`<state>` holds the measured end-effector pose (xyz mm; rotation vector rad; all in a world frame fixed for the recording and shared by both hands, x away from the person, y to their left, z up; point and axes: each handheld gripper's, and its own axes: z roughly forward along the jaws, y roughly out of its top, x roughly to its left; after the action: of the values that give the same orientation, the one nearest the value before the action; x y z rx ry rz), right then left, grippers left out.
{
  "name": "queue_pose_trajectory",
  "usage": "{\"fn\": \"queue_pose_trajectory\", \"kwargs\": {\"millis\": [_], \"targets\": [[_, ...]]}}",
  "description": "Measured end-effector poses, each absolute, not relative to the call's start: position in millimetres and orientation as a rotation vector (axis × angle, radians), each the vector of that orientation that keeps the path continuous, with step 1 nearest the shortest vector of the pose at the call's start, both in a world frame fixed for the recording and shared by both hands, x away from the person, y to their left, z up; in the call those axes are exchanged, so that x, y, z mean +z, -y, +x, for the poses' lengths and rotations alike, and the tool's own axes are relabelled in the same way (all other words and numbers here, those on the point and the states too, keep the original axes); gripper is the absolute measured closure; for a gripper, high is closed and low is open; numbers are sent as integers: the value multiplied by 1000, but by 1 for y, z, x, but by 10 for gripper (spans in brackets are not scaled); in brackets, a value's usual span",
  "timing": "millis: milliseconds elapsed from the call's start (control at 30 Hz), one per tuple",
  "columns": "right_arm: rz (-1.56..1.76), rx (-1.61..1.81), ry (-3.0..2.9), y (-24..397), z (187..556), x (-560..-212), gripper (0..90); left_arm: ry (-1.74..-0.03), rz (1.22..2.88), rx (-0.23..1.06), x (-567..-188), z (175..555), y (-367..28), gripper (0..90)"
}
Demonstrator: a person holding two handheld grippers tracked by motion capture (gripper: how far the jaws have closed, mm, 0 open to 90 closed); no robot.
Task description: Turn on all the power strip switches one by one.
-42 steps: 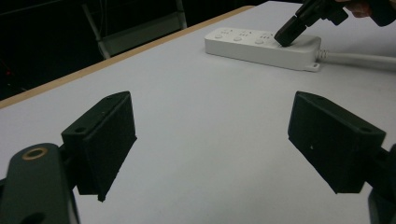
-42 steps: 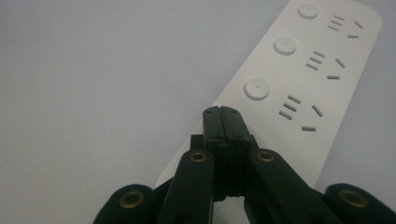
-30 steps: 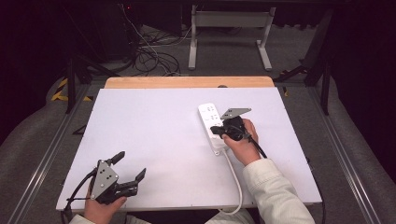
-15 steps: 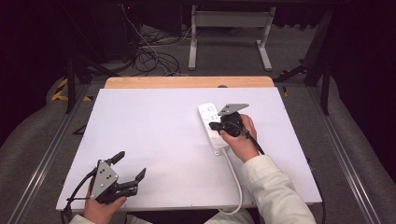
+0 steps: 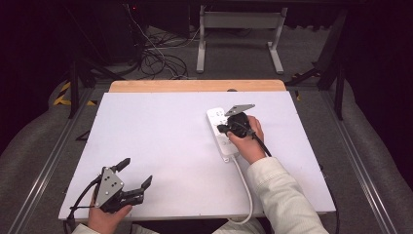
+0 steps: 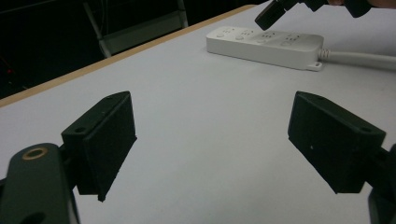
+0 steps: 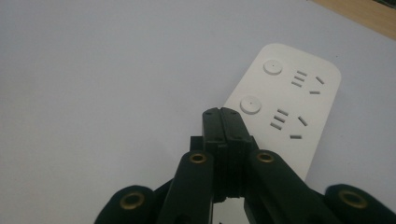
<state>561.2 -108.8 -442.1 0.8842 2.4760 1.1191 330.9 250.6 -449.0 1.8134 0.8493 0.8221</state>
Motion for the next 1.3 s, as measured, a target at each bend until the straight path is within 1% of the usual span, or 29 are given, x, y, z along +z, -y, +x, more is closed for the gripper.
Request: {"fn": "queue_pose_trajectory", "kwargs": {"millis": [500, 1300], "targets": [[888, 1062, -2505, 105, 567, -453, 900, -853, 1817, 826, -449, 332, -251, 154], [926, 1092, -2489, 107, 566, -459, 900, -853, 1817, 817, -450, 331, -250, 153]]}}
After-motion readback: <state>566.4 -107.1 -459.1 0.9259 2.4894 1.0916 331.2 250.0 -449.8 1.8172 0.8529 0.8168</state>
